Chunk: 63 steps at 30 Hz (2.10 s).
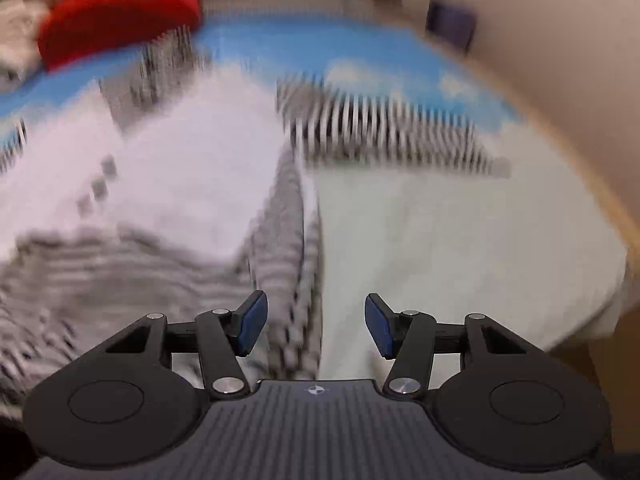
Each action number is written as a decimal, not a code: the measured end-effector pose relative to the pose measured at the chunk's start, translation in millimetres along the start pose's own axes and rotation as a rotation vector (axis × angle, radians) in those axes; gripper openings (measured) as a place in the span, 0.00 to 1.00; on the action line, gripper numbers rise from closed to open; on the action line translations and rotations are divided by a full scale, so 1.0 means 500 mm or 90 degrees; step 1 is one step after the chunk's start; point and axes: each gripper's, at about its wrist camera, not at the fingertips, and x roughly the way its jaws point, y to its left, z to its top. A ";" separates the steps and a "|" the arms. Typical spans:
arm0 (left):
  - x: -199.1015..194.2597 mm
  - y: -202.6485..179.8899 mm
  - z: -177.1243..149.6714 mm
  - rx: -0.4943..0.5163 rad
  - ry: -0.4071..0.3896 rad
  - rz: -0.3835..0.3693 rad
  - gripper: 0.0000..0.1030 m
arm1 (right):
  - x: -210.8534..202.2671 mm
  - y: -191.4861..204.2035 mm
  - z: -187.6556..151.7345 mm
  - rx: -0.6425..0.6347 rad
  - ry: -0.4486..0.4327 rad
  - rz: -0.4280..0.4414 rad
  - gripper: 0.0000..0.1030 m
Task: Fold small clothes
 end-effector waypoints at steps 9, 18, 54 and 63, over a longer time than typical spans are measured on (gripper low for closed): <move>-0.054 -0.002 0.029 -0.040 -0.117 -0.017 0.73 | -0.123 -0.046 0.149 0.001 -0.229 0.090 0.74; -0.123 -0.028 0.085 0.001 -0.176 -0.010 0.79 | -0.098 -0.090 0.171 0.124 -0.227 0.194 0.69; 0.310 0.414 0.321 -0.231 -0.089 0.173 0.22 | -0.045 -0.006 0.184 0.140 -0.171 0.161 0.22; 0.379 0.620 0.259 -0.458 0.001 0.255 0.46 | -0.023 0.013 0.191 0.076 -0.144 0.136 0.26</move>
